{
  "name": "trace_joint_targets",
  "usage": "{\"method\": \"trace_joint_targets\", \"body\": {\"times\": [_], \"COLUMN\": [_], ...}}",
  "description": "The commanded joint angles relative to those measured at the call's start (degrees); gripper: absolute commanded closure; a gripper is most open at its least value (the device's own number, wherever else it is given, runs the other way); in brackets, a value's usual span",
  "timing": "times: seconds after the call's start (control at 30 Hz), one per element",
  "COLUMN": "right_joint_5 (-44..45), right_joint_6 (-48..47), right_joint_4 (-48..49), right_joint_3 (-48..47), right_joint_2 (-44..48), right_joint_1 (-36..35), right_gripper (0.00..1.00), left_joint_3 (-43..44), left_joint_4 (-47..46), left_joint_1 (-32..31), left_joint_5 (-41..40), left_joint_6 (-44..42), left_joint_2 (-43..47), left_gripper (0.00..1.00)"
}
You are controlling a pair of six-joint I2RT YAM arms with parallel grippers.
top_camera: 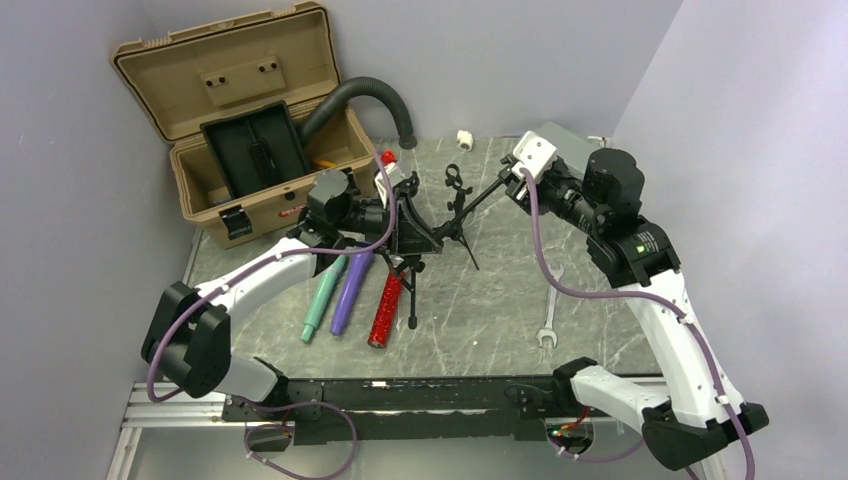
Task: Remove the microphone from the stand
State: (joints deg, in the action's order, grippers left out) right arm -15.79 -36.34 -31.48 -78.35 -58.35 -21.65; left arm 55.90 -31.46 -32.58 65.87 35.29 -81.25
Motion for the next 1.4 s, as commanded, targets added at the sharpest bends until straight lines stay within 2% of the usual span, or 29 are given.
{"method": "trace_joint_targets", "body": {"times": [0.0,0.1,0.17,0.43,0.67,0.7,0.8,1.03,1.13,1.37], "right_joint_5": [-3.3,-5.0,-5.1,-6.8,-9.5,-9.8,-9.3,-7.3,-8.3,-18.7], "right_joint_6": [-0.8,-0.5,-0.4,0.6,1.2,1.4,1.4,1.2,2.0,5.3], "right_joint_4": [0.9,1.3,1.9,3.2,3.6,3.5,3.3,1.4,0.2,-3.1], "right_joint_3": [-1.1,0.3,1.6,6.3,9.3,9.4,9.3,7.0,4.1,-0.3], "right_joint_2": [-1.9,-2.4,-2.5,-3.7,-4.1,-4.3,-4.4,-1.2,0.5,0.8], "right_joint_1": [0.2,-0.8,-1.8,-4.4,-6.0,-6.3,-6.5,-6.3,-4.5,-1.6], "right_gripper": [0.57,0.72,0.77,0.79,0.78,0.77,0.63,0.23,0.19,0.19], "left_joint_3": [3.5,4.5,5.7,10.8,15.3,16.2,18.7,19.9,19.4,18.8], "left_joint_4": [-2.8,-1.9,0.8,6.1,12.6,13.2,14.7,14.0,14.3,15.5], "left_joint_1": [-1.2,-1.2,-1.1,-1.2,-1.1,-1.1,-0.9,1.3,1.9,2.0], "left_joint_5": [1.4,-1.2,-3.8,-9.7,-13.2,-13.4,-14.1,-14.9,-14.8,-10.7], "left_joint_6": [-1.7,-1.5,-2.6,-2.9,-7.5,-7.9,-8.4,-7.8,-9.0,-12.7], "left_joint_2": [2.7,2.6,2.2,-1.5,-4.1,-4.7,-6.3,-7.7,-7.3,-5.7], "left_gripper": [1.00,1.00,1.00,1.00,1.00,1.00,1.00,1.00,1.00,1.00]}}
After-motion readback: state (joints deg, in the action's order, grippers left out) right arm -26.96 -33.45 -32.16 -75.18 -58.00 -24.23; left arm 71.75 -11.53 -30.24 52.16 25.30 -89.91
